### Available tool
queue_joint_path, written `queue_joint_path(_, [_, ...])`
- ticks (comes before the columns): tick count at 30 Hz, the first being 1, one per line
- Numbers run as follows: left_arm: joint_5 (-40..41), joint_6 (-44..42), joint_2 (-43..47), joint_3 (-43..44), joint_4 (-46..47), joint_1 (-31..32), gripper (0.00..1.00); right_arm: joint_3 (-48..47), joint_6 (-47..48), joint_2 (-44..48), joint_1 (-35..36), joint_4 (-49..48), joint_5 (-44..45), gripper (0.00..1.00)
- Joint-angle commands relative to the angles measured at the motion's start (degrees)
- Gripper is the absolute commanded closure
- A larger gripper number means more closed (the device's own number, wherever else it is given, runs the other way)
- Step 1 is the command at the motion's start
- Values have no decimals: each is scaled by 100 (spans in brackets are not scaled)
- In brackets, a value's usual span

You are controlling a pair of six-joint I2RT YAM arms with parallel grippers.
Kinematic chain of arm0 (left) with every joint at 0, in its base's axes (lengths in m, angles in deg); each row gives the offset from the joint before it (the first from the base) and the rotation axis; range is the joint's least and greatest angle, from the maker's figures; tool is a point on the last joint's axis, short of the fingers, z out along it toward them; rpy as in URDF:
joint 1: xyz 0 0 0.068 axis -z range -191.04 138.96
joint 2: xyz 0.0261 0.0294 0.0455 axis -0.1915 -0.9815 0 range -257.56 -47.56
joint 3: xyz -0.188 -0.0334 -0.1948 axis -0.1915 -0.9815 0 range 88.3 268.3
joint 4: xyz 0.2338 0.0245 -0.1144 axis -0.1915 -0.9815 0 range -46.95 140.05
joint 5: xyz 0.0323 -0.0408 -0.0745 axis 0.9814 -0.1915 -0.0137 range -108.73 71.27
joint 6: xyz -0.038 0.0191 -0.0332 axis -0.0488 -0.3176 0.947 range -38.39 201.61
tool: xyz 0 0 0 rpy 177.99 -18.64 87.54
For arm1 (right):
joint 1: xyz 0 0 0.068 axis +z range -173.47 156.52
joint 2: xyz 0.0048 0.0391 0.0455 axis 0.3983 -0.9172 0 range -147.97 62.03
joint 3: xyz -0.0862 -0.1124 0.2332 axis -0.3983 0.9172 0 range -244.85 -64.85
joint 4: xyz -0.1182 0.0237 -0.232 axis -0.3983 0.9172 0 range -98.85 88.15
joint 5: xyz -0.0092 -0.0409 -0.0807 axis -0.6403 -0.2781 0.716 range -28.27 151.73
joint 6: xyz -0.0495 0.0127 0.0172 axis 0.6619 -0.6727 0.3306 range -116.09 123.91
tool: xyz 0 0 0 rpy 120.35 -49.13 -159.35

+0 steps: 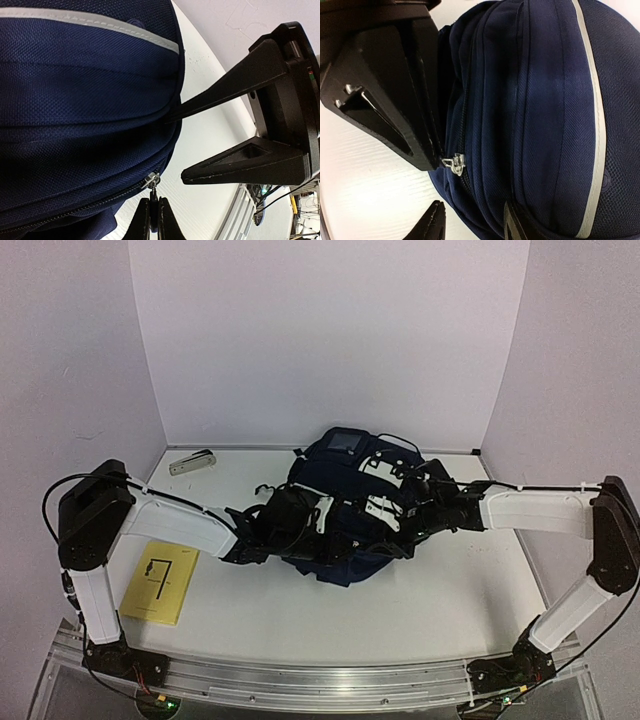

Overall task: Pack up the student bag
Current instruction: Unzip the student bag at the center of the board.

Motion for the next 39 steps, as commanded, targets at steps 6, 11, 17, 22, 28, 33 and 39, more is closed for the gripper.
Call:
queue_joint_path(6, [-349, 158, 395, -93, 553, -48, 100, -194, 208, -198, 96, -465, 611, 61])
queue_joint_path(11, [-303, 125, 485, -96, 414, -51, 100, -201, 106, -224, 96, -570, 969, 72])
queue_joint_path(17, [70, 118, 688, -51, -310, -125, 100, -138, 31, 219, 96, -556, 1298, 100])
queue_joint_path(22, [506, 164, 975, -203, -988, -322, 100, 106, 164, 520, 87, -507, 1543, 100])
queue_joint_path(28, [997, 109, 1428, -504, -1594, -707, 100, 258, 195, 799, 75, -406, 1673, 100])
queue_joint_path(33, [1170, -77, 1636, -547, -1820, -1185, 100, 208, 90, 946, 24, -280, 1724, 100])
queue_joint_path(39, [1139, -313, 1564, -500, -1728, -1758, 100, 85, -181, 1166, -168, -143, 1665, 100])
